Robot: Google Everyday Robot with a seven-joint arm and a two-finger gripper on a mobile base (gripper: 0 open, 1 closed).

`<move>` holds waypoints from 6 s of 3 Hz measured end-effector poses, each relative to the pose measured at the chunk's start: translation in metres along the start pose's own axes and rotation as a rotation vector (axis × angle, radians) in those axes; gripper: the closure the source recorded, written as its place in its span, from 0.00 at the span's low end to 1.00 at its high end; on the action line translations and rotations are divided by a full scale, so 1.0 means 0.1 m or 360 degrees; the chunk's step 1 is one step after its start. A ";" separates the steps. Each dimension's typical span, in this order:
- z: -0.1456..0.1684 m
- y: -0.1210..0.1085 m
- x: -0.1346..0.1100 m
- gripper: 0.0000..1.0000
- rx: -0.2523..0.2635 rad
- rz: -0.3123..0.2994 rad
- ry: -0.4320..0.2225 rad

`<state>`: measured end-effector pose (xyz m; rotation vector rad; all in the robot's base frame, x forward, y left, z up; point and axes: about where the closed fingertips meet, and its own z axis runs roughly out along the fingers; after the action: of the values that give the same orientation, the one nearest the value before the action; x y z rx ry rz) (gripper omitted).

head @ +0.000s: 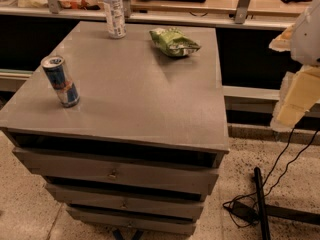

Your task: Move blue plastic bottle near redbull can

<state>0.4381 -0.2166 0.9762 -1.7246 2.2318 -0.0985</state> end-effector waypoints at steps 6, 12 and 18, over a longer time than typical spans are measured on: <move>1.04 -0.68 -2.21 0.00 0.0069 0.0441 -0.1036; 1.96 -1.86 -2.80 0.00 0.0324 0.0646 -0.1307; 2.50 -3.20 -3.71 0.00 0.0566 0.0875 -0.1400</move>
Offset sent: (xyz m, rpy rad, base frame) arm 0.0552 0.1139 0.0160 0.4921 -0.1009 0.1408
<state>0.8909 0.0848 0.8946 -0.6995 1.7618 0.3102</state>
